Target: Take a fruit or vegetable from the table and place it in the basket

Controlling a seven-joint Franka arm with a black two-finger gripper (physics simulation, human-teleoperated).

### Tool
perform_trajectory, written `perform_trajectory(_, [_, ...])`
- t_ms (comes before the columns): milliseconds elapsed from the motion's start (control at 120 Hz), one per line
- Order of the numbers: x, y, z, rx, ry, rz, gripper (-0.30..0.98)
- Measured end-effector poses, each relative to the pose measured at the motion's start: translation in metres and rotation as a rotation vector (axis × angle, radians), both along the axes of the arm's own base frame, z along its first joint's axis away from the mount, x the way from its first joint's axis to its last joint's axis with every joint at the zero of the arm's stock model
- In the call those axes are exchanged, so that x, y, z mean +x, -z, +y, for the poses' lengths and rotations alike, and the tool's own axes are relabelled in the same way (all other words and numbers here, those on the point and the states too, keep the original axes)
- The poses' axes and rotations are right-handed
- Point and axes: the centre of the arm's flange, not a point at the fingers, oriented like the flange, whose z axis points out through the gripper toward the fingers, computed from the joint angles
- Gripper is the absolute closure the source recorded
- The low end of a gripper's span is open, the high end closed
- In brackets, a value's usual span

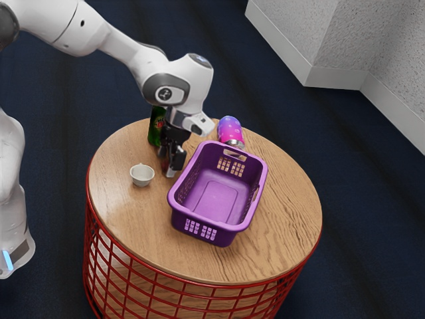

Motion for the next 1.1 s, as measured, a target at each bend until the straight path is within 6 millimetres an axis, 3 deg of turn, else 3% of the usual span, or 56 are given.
perform_trajectory(267, [0.005,0.006,0.0,0.004,0.001,-0.011,0.01])
perform_trajectory(433, [0.006,0.005,0.0,0.006,0.0,-0.018,0.21])
perform_trajectory(825, [0.006,0.001,-0.001,0.012,-0.017,-0.029,0.51])
perform_trajectory(933, [0.004,-0.009,-0.003,0.013,-0.021,-0.045,0.53])
perform_trajectory(1100, [-0.013,-0.048,-0.009,0.01,-0.031,-0.082,0.54])
